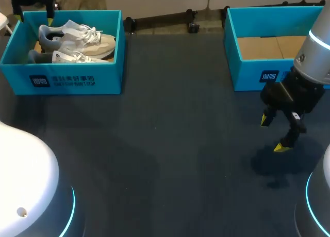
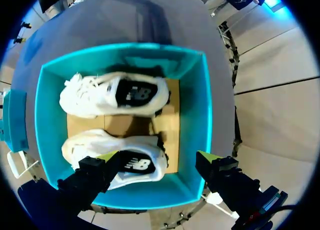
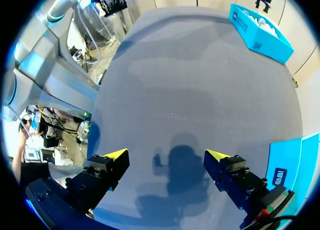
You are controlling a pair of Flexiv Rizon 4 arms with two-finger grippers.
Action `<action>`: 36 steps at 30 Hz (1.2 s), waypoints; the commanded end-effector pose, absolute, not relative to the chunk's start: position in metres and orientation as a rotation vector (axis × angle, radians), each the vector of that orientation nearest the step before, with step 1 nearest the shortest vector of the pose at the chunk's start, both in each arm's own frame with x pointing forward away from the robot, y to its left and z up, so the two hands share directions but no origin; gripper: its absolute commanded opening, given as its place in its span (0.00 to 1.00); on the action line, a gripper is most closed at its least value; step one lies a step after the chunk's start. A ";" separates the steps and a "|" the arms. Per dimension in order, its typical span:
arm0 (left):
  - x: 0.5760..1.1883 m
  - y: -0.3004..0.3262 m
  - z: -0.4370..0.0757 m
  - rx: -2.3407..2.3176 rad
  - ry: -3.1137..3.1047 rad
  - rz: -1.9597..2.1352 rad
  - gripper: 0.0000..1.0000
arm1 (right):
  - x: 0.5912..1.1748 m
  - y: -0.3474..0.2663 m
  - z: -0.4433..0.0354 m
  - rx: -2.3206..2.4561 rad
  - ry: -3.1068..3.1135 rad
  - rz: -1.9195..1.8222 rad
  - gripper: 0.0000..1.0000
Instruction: Take the shoe out of the shoebox, open the shoe tongue, remove and reinsert the insole, then place the shoe into the shoebox
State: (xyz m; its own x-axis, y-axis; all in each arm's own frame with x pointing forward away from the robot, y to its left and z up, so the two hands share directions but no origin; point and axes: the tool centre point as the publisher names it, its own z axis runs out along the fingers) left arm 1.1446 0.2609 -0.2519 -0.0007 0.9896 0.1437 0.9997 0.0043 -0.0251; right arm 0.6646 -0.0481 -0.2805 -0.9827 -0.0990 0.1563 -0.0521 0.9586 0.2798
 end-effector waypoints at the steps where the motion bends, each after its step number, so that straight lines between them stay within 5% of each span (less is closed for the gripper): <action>1: 1.093 0.263 -0.241 -2.182 -2.144 -0.195 1.00 | 0.664 -0.048 -0.281 0.115 -2.942 -0.411 1.00; 36: 1.041 0.270 -0.247 -2.179 -2.086 -0.109 1.00 | 0.664 -0.048 -0.281 0.115 -2.942 -0.411 1.00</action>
